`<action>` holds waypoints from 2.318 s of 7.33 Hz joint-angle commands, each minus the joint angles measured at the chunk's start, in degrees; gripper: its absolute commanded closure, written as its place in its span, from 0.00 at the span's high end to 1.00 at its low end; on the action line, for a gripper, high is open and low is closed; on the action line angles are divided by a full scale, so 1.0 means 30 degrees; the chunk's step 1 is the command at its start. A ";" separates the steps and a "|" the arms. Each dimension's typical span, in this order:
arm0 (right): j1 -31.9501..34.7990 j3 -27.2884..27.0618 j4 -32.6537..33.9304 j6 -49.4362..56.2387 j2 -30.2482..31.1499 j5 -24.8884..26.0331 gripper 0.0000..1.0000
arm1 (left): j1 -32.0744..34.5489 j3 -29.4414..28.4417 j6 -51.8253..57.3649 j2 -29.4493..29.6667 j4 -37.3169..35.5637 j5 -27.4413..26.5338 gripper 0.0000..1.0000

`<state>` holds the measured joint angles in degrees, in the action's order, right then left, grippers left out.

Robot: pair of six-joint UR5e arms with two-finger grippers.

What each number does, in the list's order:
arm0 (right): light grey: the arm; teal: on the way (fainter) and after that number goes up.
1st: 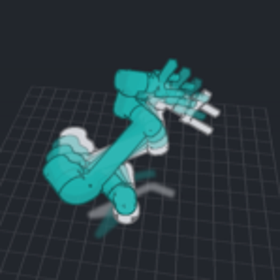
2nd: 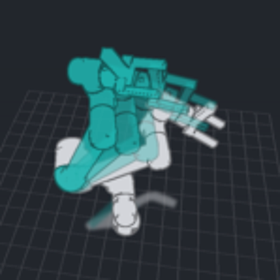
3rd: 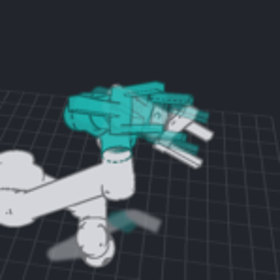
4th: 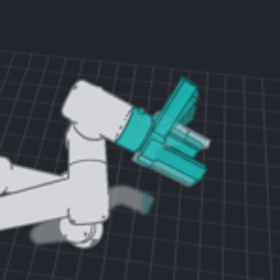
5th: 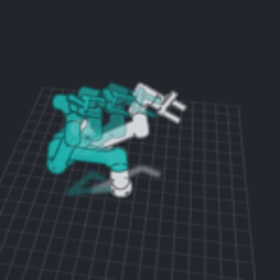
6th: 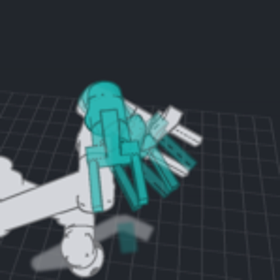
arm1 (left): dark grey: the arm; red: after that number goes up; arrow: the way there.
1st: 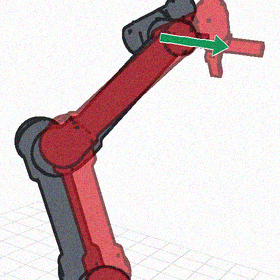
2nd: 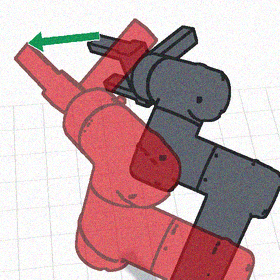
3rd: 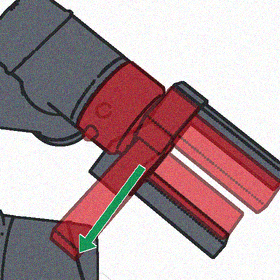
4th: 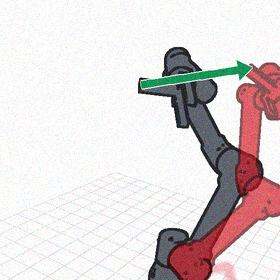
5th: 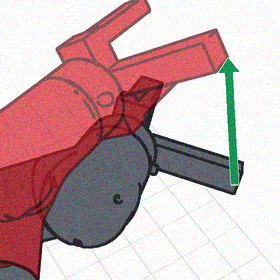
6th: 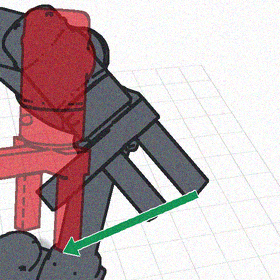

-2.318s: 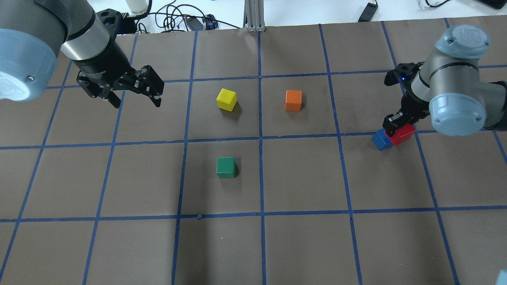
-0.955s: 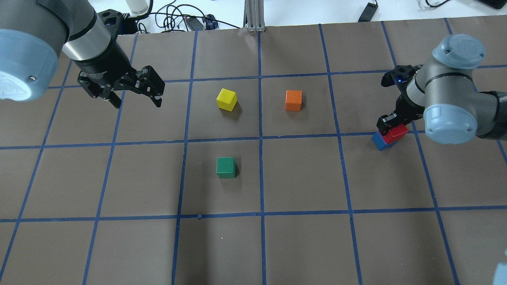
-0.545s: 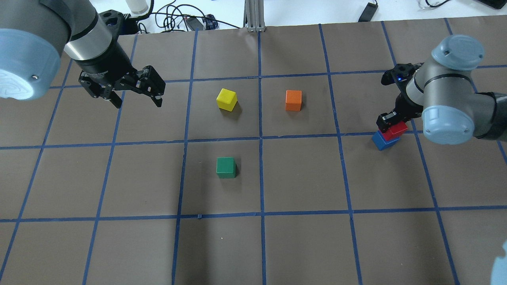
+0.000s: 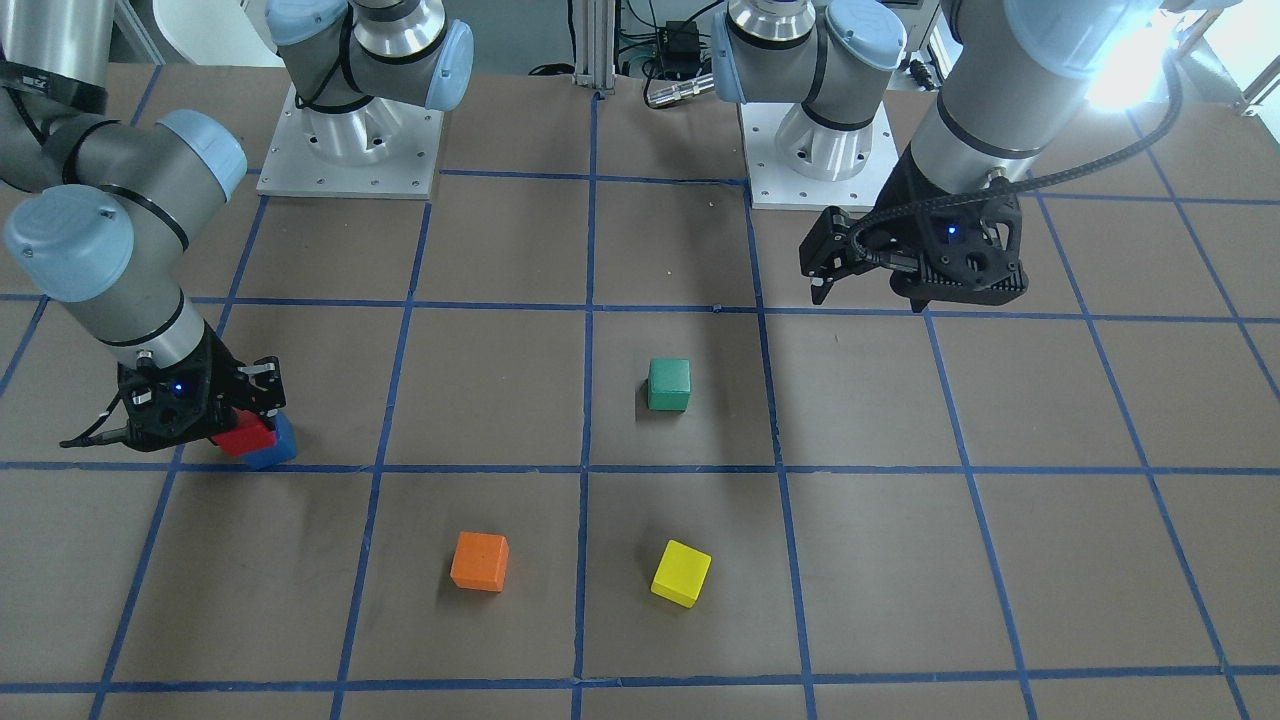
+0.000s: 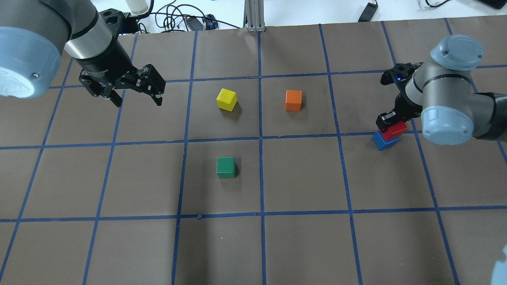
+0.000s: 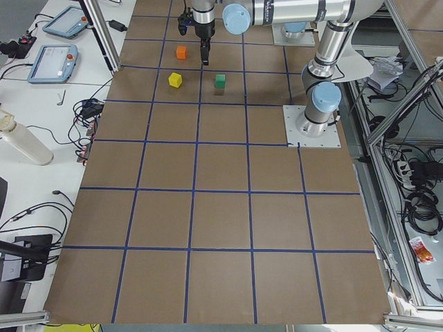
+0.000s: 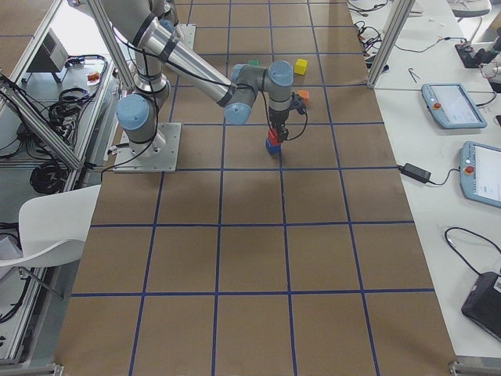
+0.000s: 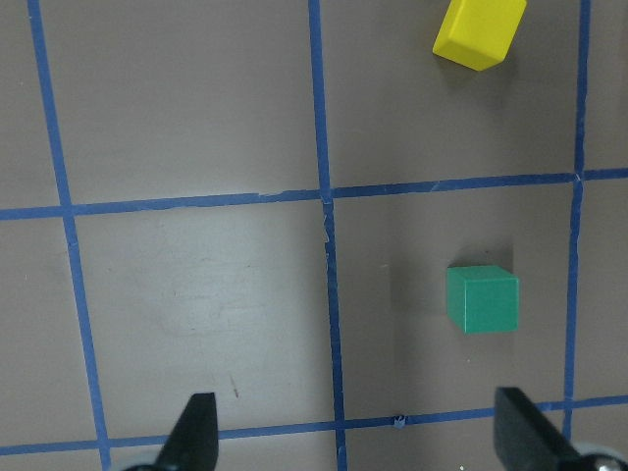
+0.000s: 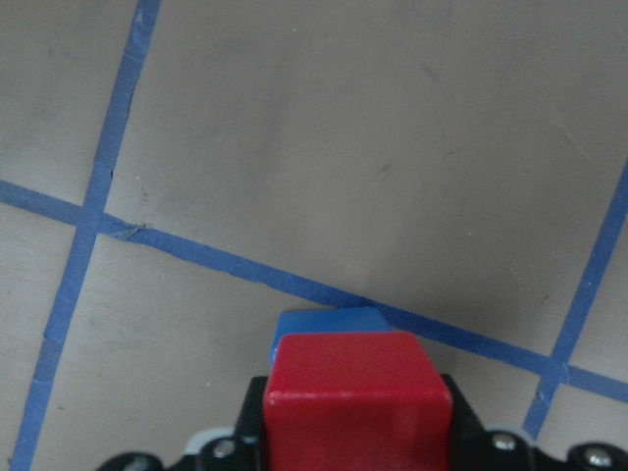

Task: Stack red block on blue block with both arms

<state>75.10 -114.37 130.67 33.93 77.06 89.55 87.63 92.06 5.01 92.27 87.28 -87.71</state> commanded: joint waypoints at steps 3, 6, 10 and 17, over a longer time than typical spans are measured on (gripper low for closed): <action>0.0073 -0.0020 -0.0108 0.0086 -0.0082 0.0092 0.15 | 0.0000 -0.0188 0.0000 0.0092 -0.0001 0.0000 1.00; 0.0073 -0.0020 -0.0166 0.0115 -0.0111 0.0149 1.00 | 0.0000 -0.0159 -0.0029 0.0122 -0.0001 0.0000 1.00; 0.0102 0.2657 -0.3969 0.0001 0.1491 0.1033 1.00 | 0.0000 -0.0217 -0.0058 0.0151 -0.0001 0.0029 1.00; 0.5223 0.8451 -1.3294 -1.0245 0.3845 -0.0200 1.00 | 0.0437 -0.0159 -0.0146 -0.0375 -0.0001 0.0000 1.00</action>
<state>88.74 -88.80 91.42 7.32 88.30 89.72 88.19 91.61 4.71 91.47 87.21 -87.69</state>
